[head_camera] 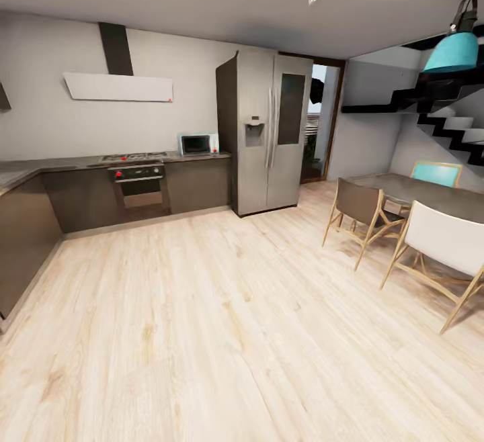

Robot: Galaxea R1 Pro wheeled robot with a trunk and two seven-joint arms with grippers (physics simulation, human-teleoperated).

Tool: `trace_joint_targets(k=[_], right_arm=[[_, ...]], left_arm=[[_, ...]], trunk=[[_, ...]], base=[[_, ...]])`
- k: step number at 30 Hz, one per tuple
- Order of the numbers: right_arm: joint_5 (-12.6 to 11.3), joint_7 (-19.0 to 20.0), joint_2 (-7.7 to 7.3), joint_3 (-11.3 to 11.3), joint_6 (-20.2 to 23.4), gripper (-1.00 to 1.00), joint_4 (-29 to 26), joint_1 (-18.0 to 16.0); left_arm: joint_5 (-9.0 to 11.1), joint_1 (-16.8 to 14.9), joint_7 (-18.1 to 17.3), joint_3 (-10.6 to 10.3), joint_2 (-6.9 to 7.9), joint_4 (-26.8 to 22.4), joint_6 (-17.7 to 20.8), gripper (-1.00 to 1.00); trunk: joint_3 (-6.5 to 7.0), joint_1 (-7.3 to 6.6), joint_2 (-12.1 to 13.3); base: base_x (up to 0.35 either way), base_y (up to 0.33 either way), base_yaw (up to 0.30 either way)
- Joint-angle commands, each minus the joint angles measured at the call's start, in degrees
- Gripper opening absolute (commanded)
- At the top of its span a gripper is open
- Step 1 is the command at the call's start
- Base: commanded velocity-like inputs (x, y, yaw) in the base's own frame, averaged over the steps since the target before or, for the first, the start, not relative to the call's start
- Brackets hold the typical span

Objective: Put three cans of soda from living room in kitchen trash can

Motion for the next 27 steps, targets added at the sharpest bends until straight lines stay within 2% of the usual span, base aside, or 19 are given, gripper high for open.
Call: trace_joint_targets(k=[1,23,27], right_arm=[[0.0,0.0,0.0,0.0,0.0,1.0,0.0,0.0],[0.2,0.8,-0.09,-0.1,0.3,1.0,0.1,-0.2],[0.3,0.2,-0.96,-0.1,-0.1,1.0,-0.3,-0.2]], left_arm=[[0.0,0.0,0.0,0.0,0.0,0.0,0.0,1.0],[-0.1,0.0,0.1,0.0,-0.16,-0.1,-0.1,1.0],[-0.1,-0.2,0.1,0.0,1.14,-0.1,-0.1,1.0]], trunk=[[0.0,0.0,0.0],[0.0,0.0,0.0],[0.0,0.0,0.0]], base=[[0.0,0.0,0.0],[0.0,0.0,0.0],[0.0,0.0,0.0]])
